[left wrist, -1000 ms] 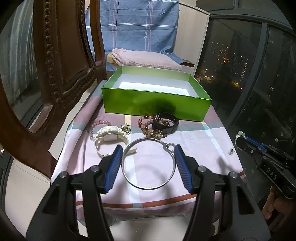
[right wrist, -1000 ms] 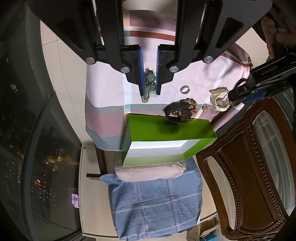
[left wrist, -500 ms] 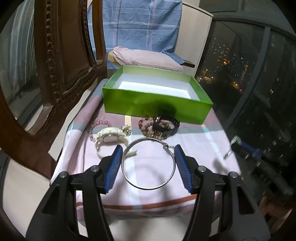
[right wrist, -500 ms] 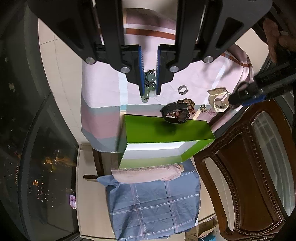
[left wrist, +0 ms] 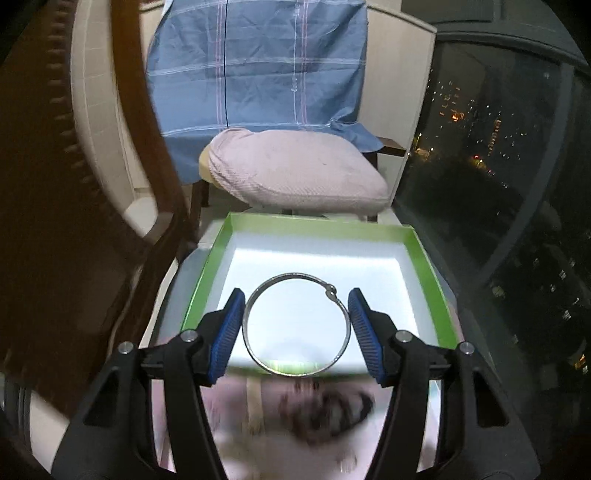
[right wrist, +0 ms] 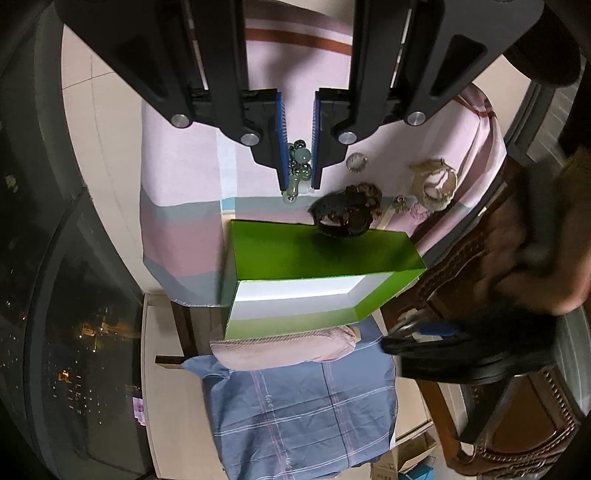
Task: Organize jewelry
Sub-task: 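Carry the silver bangle into the green box and open the left gripper, then carry the green-stone brooch into the green box and open the right gripper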
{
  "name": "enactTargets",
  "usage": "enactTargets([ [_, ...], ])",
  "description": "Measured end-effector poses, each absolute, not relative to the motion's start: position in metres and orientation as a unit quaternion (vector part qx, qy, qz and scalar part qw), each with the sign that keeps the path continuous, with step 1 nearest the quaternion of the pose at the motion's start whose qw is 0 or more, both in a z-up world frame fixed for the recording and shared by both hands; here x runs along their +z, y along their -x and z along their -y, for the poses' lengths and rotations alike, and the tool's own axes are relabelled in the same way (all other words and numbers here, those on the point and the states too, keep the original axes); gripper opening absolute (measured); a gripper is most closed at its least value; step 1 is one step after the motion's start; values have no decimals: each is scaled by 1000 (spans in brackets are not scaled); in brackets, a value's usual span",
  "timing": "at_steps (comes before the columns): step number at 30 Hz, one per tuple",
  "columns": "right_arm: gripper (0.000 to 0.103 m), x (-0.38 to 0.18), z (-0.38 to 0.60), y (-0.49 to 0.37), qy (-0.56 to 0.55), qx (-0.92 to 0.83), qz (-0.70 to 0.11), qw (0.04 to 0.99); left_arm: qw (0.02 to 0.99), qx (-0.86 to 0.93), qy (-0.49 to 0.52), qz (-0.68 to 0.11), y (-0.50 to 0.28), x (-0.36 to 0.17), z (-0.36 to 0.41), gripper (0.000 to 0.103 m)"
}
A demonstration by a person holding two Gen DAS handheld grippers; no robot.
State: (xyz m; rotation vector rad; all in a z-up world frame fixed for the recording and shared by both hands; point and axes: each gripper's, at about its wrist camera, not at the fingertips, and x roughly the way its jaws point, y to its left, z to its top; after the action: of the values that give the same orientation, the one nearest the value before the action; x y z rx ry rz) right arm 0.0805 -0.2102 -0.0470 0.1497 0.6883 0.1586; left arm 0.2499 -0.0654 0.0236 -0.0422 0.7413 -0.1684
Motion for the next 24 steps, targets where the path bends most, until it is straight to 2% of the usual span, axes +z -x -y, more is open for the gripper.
enactTargets([
  [4,12,-49,215,-86,-81,78,-343,933,915,-71,17,-397,-302,3,71,58],
  [6,12,-48,215,-87,-79,79,-343,933,911,-59,25,-408,-314,-7,67,67],
  [7,12,-48,216,-88,-79,79,-343,933,910,-50,34,-409,-315,-11,63,76],
  [8,12,-49,216,-89,-81,79,-344,932,911,-47,38,-407,-313,-12,61,77],
  [12,12,-47,217,-89,-80,81,-341,933,921,-88,47,-376,-258,8,53,78],
  [14,12,-47,216,-88,-78,81,-339,934,933,-96,37,-345,-214,19,51,90],
  [16,12,-50,215,-89,-76,79,-341,934,941,-95,36,-322,-169,23,46,92],
  [20,12,-52,212,-87,-67,76,-340,935,946,-109,73,-296,-101,6,34,95],
  [24,12,-57,201,-82,-48,75,-346,934,950,-95,56,-291,-85,-18,37,95],
])
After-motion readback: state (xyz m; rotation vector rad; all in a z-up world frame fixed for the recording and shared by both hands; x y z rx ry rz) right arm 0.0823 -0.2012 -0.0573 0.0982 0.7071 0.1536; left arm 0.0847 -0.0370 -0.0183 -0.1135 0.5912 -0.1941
